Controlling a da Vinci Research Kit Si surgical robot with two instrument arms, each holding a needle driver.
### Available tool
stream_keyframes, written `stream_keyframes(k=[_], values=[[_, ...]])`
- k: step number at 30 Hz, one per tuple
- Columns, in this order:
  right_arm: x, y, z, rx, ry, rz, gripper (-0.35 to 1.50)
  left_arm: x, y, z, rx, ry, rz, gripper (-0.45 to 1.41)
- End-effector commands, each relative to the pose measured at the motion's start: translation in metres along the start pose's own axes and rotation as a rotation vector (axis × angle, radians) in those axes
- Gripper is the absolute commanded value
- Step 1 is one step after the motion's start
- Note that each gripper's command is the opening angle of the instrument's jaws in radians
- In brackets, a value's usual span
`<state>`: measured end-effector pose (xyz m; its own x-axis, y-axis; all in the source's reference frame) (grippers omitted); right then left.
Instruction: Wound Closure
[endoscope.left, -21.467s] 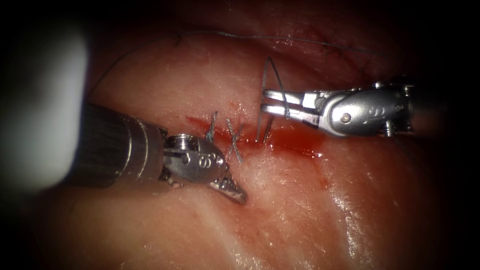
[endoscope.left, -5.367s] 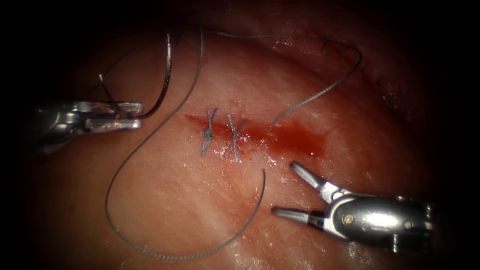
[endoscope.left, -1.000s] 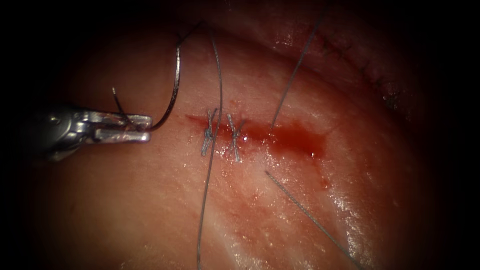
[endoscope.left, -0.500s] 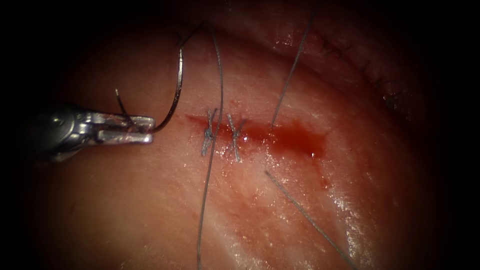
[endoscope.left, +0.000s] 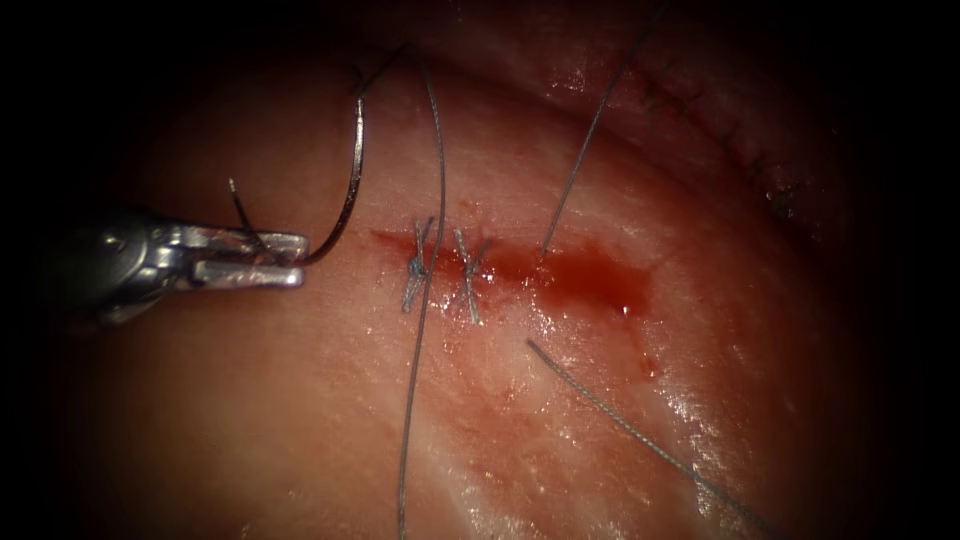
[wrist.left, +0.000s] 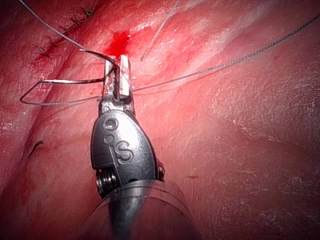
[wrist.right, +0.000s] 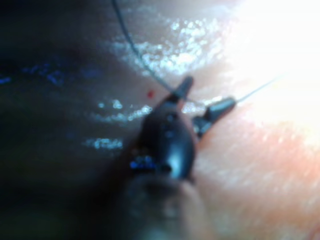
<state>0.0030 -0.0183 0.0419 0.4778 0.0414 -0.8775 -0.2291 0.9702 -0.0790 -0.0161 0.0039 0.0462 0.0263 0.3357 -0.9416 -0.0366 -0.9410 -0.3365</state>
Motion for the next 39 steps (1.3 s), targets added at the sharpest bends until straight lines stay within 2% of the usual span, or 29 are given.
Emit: stream_keyframes(k=[1, 4, 6, 8, 11, 15, 16, 18, 19, 21, 24, 28, 33, 39], values=[[-0.0009, 0.0021, -0.0004, 0.004, -0.021, -0.010, 1.36, -0.0008, 0.0004, 0.0004, -0.001, 0.001, -0.004, -0.45], [-0.0018, 0.0064, -0.0014, -0.026, -0.079, -0.049, 1.40, -0.0008, 0.0004, 0.0004, -0.001, 0.001, -0.004, -0.45], [-0.0023, 0.0094, -0.0010, -0.046, -0.117, -0.049, 1.40, -0.0008, 0.0004, 0.0005, 0.000, 0.001, -0.004, -0.45], [-0.0026, 0.0105, 0.0000, -0.040, -0.109, -0.053, 1.40, -0.0008, 0.0004, 0.0005, 0.000, 0.001, -0.004, -0.45], [-0.0032, 0.0122, 0.0037, -0.005, -0.099, -0.071, 1.35, -0.0008, 0.0004, 0.0005, -0.001, 0.001, -0.004, -0.45], [-0.0028, 0.0143, 0.0090, -0.017, 0.015, -0.039, 1.30, -0.0009, 0.0004, 0.0005, -0.001, 0.001, -0.004, -0.45], [-0.0024, 0.0149, 0.0114, -0.032, 0.054, -0.034, 1.30, -0.0009, 0.0004, 0.0005, 0.000, 0.001, -0.004, -0.45], [-0.0022, 0.0152, 0.0134, -0.040, 0.081, -0.033, 1.26, -0.0009, 0.0004, 0.0006, 0.000, 0.001, -0.004, -0.45], [-0.0020, 0.0153, 0.0159, -0.053, 0.111, -0.033, 1.26, -0.0009, 0.0004, 0.0006, 0.001, 0.001, -0.004, -0.45], [-0.0018, 0.0149, 0.0183, -0.054, 0.124, -0.035, 1.26, -0.0009, 0.0004, 0.0006, 0.000, 0.001, -0.004, -0.45], [-0.0016, 0.0140, 0.0212, -0.051, 0.143, -0.043, 1.25, -0.0009, 0.0004, 0.0005, -0.001, 0.001, -0.004, -0.45], [-0.0019, 0.0120, 0.0237, -0.047, 0.172, -0.060, 1.25, -0.0009, 0.0004, 0.0004, -0.001, 0.001, -0.004, -0.45], [-0.0026, 0.0097, 0.0245, -0.019, 0.201, -0.079, 1.16, -0.0008, 0.0003, 0.0003, -0.003, 0.002, -0.005, -0.45], [-0.0031, 0.0079, 0.0240, 0.009, 0.217, -0.097, 1.16, -0.0007, 0.0002, 0.0000, -0.006, 0.003, -0.006, -0.45]])
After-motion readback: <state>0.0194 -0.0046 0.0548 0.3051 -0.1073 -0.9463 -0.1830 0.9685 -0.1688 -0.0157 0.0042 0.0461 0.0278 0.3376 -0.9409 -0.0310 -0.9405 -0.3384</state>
